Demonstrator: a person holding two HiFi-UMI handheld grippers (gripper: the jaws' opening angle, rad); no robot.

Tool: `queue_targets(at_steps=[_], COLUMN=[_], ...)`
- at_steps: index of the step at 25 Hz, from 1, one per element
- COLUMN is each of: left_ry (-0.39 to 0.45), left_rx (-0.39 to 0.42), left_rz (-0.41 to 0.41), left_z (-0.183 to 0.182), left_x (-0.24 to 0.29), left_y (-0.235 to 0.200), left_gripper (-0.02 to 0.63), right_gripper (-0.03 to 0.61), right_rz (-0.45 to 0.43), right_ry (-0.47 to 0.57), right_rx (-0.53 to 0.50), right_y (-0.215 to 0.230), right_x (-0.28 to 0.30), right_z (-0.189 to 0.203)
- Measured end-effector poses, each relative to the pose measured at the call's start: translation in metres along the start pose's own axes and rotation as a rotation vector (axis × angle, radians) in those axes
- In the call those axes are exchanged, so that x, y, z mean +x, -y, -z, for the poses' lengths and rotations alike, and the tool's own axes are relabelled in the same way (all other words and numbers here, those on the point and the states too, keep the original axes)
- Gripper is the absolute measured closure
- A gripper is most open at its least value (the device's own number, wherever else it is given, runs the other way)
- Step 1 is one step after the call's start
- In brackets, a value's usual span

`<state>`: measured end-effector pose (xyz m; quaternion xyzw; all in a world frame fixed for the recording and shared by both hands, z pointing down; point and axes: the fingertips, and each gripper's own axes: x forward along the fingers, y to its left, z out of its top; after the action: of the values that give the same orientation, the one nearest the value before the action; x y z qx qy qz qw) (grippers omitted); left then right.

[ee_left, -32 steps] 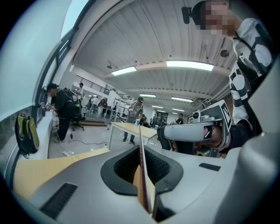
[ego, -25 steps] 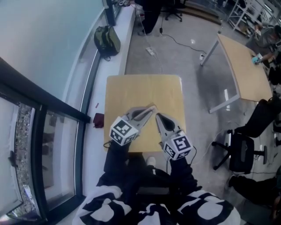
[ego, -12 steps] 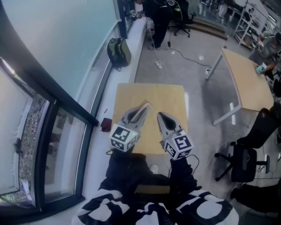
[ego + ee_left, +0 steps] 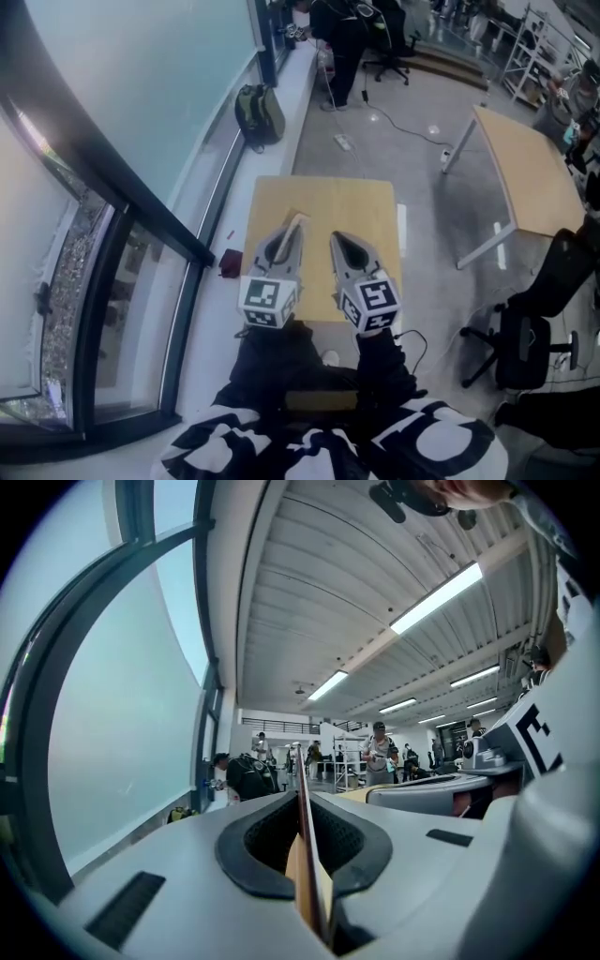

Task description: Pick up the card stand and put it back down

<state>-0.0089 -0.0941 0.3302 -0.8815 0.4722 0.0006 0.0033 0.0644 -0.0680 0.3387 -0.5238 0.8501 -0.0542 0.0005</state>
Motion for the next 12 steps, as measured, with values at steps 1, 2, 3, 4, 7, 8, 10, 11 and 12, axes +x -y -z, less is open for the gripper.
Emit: queue_targets(at_steps=[1, 2, 3, 4, 7, 8, 10, 11, 12], left_ry=[-0.001, -0.003, -0.005, -0.007, -0.009, -0.009, -0.011, -0.013, -0.015], left_rx=[-0.002, -0.004, -0.007, -0.010, -0.017, -0.017, -0.015, -0.014, -0.013], left_rz=[-0.010, -0.020, -0.031, -0.041, -0.070, -0.079, -0.093, -0.099, -0.104], left_z=[0.002, 0.004, 0.006, 0.007, 0.009, 0.009, 0.010, 0.011, 0.012], left_x=[-0.003, -0.005, -0.008, -0.012, -0.024, -0.028, -0.038, -0.042, -0.047], left_y=[0.000, -0.001, -0.001, -0.002, -0.010, -0.013, -0.021, -0.024, -0.028], left_gripper=[0.589, 0.589, 0.589, 0.589, 0.589, 0.589, 0.591, 0.591, 0.591], right_gripper=[0.568, 0.568, 0.568, 0.568, 0.568, 0.568, 0.568, 0.567, 0.568], right_rz=[-0.001, -0.006, -0.012, -0.020, -0.040, -0.047, -0.063, -0.070, -0.078], right_ry=[0.000, 0.000, 0.000, 0.000, -0.001, -0.001, -0.003, -0.007, -0.012], right_rx=[0.000, 0.000, 0.000, 0.002, 0.007, 0.009, 0.016, 0.020, 0.024], right_y=[-0.002, -0.004, -0.006, -0.007, -0.013, -0.016, -0.022, -0.025, -0.028], right_x=[0.000, 0.001, 0.003, 0.004, 0.009, 0.010, 0.015, 0.017, 0.020], right_z=[0.000, 0.000, 0.000, 0.000, -0.001, -0.001, 0.001, 0.003, 0.006])
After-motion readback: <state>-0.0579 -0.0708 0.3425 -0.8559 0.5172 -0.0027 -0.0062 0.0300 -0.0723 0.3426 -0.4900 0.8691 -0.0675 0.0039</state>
